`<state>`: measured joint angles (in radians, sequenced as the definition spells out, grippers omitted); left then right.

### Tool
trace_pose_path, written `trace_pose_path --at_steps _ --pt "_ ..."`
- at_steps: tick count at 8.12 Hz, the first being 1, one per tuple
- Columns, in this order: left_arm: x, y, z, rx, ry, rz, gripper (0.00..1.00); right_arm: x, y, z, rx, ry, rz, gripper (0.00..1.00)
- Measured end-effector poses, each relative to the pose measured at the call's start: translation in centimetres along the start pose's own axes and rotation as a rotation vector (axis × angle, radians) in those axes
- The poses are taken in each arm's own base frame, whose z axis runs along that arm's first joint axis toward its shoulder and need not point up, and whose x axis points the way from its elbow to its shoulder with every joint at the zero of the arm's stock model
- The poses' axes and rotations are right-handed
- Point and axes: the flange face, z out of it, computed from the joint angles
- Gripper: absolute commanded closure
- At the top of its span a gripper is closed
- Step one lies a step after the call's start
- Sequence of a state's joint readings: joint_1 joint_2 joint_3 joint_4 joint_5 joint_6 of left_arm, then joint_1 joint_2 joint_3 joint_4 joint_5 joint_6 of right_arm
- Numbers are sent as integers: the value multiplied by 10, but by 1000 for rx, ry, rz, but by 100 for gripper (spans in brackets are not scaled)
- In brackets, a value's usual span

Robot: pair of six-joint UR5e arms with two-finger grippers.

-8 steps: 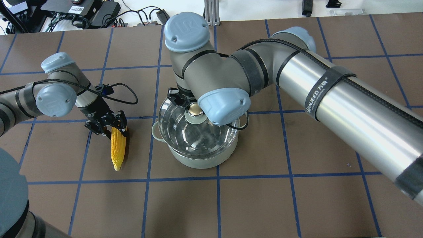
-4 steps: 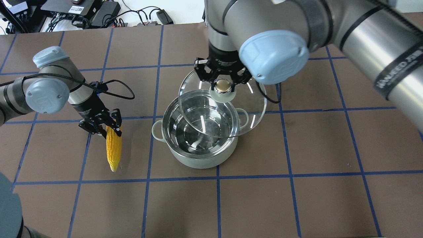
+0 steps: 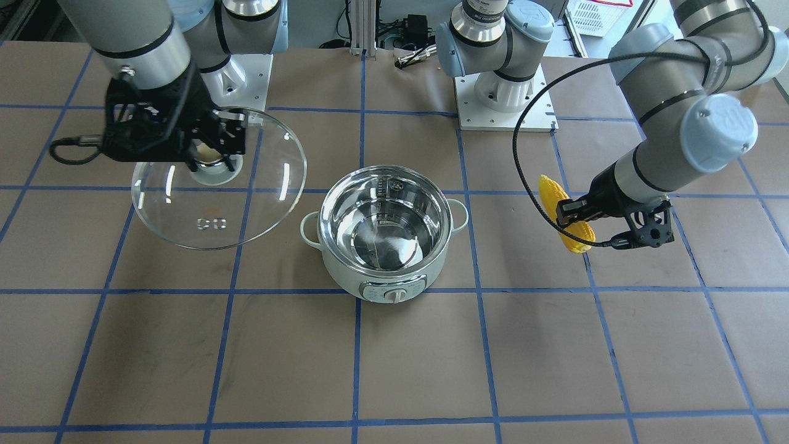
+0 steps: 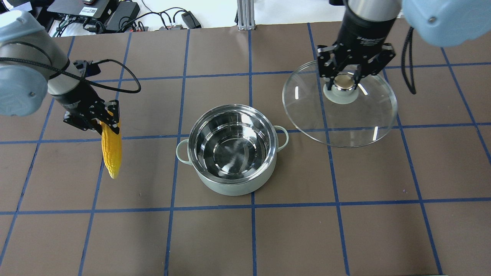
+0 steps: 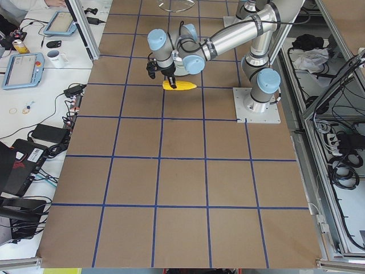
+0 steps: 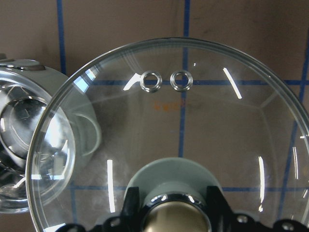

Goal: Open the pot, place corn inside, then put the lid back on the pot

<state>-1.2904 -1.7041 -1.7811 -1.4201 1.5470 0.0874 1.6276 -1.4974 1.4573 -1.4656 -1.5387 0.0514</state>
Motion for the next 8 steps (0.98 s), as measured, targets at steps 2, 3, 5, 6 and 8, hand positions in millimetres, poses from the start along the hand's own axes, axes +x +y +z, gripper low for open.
trace_pose_path --at_steps 2,3,5,6,8 --pt "40 12 -60 104 -32 40 100 78 -7 -5 -32 39 -49 100" --pt "70 21 -71 127 -24 46 100 108 -8 -4 -48 51 -64 100" --pt "137 42 -75 129 67 38 100 139 -8 -1 -76 57 -82 100" --pt "168 53 -69 109 110 39 100 143 -7 0 -84 60 -86 100" --pt "215 73 -57 65 168 58 100 146 -7 1 -91 65 -89 100"
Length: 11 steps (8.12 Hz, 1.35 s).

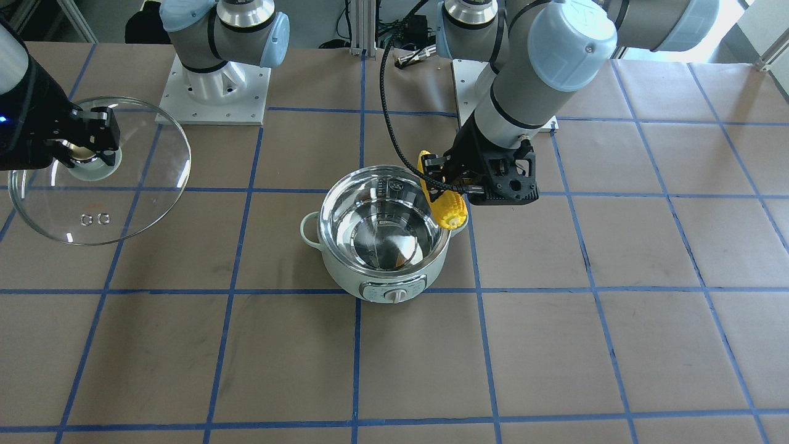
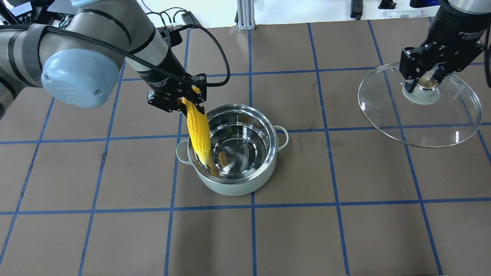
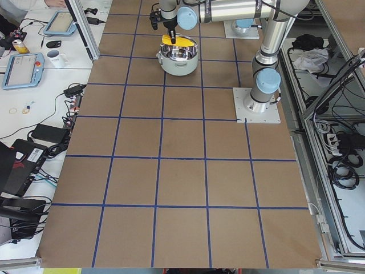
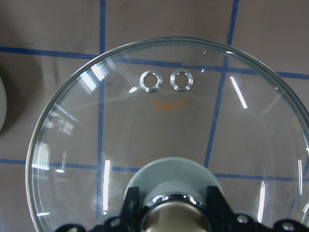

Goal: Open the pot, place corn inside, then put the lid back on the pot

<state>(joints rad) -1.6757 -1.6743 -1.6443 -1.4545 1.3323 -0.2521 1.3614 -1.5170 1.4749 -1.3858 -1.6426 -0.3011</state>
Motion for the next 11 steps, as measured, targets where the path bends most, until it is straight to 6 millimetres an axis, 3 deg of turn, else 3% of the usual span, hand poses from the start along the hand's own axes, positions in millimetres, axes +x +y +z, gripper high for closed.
trace_pose_path --at_steps 4,7,8,9,10,11 --pt "56 2 70 -62 3 92 100 0 0 1 -3 -1 -3 100" --pt "64 -14 115 -89 -10 104 100 0 0 1 -4 -1 -4 100" --pt "62 -16 126 -105 -18 101 89 0 0 1 -4 0 -4 100" --pt "60 -17 137 -123 -27 97 36 0 0 1 -4 1 -4 100" --pt "57 -18 146 -137 -32 92 0 0 1 0 -3 2 -4 100" --pt "56 -19 152 -142 -36 90 0 0 1 0 -3 2 -4 100"
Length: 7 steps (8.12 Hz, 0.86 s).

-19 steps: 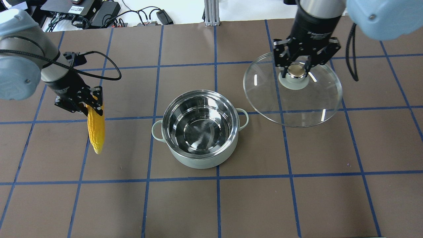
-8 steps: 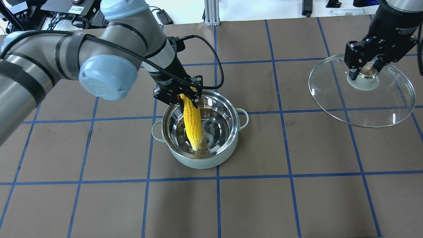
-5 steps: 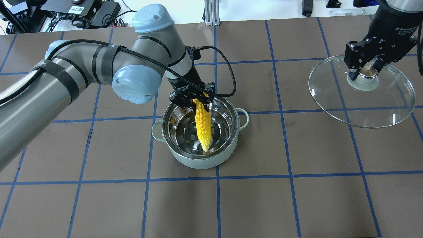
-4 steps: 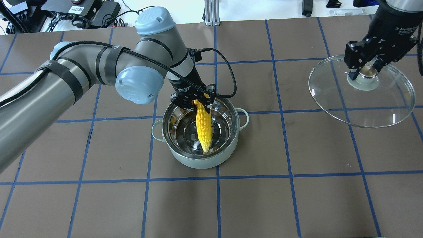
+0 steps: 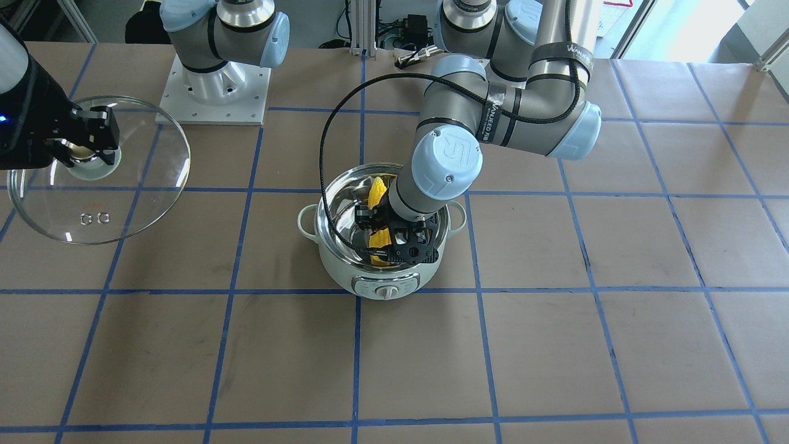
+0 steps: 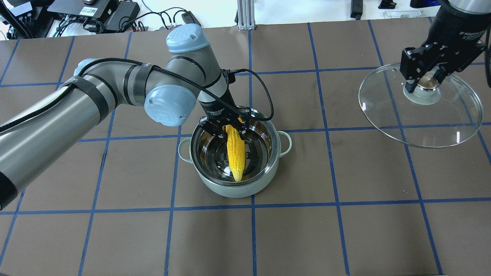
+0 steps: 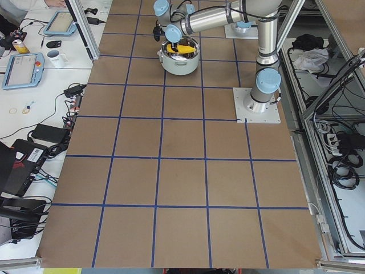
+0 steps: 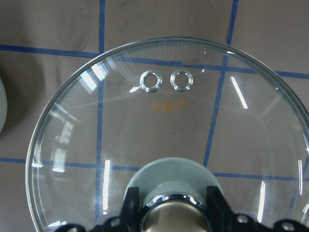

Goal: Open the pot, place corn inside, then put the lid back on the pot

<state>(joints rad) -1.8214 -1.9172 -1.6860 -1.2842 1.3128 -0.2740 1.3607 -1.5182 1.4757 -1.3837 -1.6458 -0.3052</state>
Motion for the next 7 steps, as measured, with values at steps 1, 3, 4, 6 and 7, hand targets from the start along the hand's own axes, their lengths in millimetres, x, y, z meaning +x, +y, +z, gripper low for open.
trace_pose_path --at_steps 1,3,4,6,7 --pt "-1 -1 2 -1 -7 -4 0 -1 0 -1 2 0 0 100" --pt "-4 0 -1 1 -32 -11 0 -2 2 -4 13 1 4 100" --pt "-5 2 -6 -1 -41 -14 0 -4 3 -6 19 -1 9 100" --pt "-13 7 -32 20 -74 -24 0 -13 7 -18 49 -3 26 100" --pt "-18 10 -51 35 -89 -30 0 -29 8 -25 65 -2 38 100"
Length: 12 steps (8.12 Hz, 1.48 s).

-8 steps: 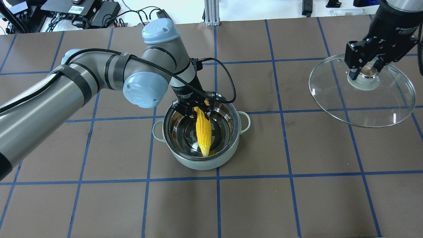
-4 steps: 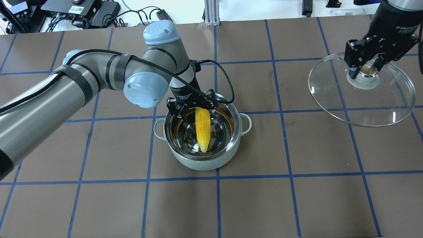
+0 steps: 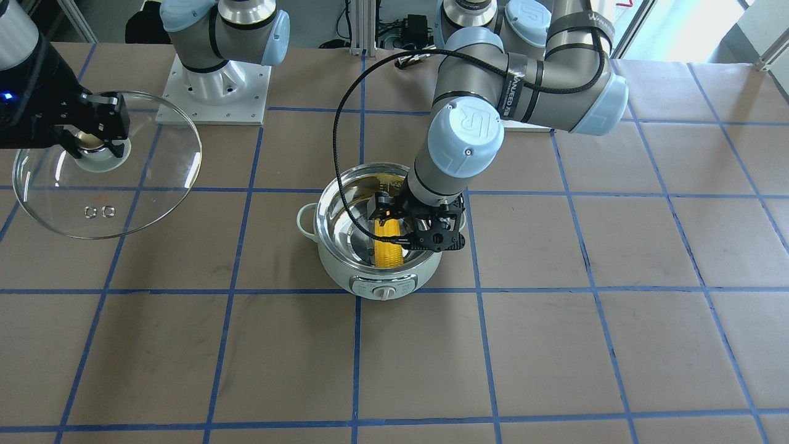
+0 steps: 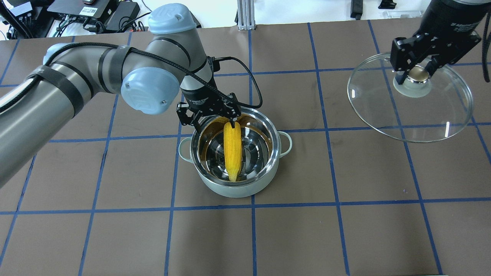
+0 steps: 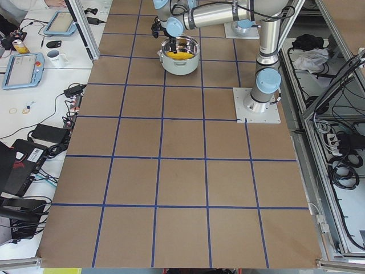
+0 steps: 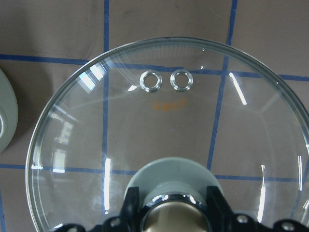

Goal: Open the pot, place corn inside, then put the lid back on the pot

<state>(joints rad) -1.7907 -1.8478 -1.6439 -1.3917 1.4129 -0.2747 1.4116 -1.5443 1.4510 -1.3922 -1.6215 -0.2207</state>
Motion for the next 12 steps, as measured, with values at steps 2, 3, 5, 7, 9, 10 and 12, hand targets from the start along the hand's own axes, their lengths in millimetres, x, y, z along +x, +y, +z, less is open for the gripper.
trace_pose_path --at_steps 2,3,5,7,9,10,12 --pt "-13 5 -37 33 -28 -13 0 -59 6 -6 17 9 38 100" --pt "-24 6 -59 57 -55 -22 0 -94 11 -6 21 1 65 100" --pt "-56 1 -108 109 -99 3 0 -165 19 -1 67 -25 106 100" --pt "-88 -2 -153 164 -140 13 0 -231 22 12 102 -64 159 100" --pt "-112 -3 -184 219 -155 13 0 -293 21 31 167 -107 188 100" --pt "-117 -3 -191 231 -156 10 0 -315 20 40 189 -129 201 100" --pt "-120 -1 -195 240 -151 9 0 -349 14 73 165 -194 241 100"
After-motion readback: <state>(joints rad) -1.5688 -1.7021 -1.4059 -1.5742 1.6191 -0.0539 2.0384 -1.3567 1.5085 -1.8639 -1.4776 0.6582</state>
